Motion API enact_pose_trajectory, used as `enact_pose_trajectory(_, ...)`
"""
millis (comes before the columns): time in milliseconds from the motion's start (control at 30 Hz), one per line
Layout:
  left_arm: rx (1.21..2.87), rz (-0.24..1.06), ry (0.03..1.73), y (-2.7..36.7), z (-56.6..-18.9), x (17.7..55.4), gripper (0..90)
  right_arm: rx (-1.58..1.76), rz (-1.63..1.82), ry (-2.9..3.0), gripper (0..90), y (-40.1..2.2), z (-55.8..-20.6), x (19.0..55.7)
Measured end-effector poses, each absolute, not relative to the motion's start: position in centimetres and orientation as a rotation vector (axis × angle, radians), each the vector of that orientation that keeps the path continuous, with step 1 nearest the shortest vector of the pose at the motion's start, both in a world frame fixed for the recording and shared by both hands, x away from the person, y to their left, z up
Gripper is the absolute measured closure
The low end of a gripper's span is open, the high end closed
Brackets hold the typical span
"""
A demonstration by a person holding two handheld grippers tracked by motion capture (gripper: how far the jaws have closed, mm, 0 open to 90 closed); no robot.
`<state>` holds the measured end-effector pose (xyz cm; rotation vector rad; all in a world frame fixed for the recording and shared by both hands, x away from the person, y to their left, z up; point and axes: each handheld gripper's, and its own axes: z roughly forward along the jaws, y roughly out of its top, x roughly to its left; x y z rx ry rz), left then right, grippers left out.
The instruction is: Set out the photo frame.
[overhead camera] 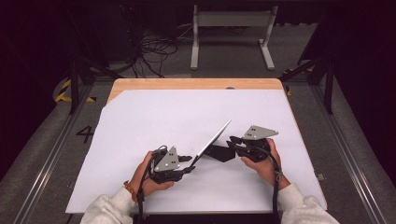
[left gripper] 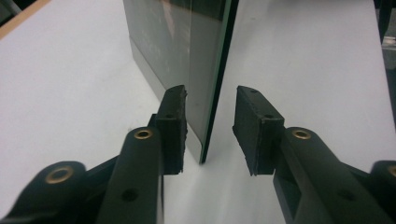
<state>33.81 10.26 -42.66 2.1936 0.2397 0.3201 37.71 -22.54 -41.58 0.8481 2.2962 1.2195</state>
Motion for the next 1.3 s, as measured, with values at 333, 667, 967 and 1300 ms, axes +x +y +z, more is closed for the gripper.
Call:
enact_pose_trajectory(333, 2.317, 0.325, 0.177, 9.9, -43.8, 34.1, 77.3, 0.876, 1.213, 2.366, 63.8, -24.6, -42.3, 36.1)
enact_pose_trajectory(667, 2.324, 0.297, 0.16, 9.3, -44.2, 34.0, 80.4, 0.858, 1.21, 2.357, 60.5, -24.0, -42.0, 36.1)
enact_pose_trajectory(967, 2.278, 0.3, 0.241, 10.7, -43.7, 34.6, 74.3, 0.902, 1.143, 2.422, 56.3, -24.1, -43.7, 37.0)
enact_pose_trajectory(1300, 2.278, 0.294, 0.234, 9.3, -43.9, 34.7, 75.5, 0.955, 1.174, 2.452, 56.3, -24.0, -44.6, 37.7)
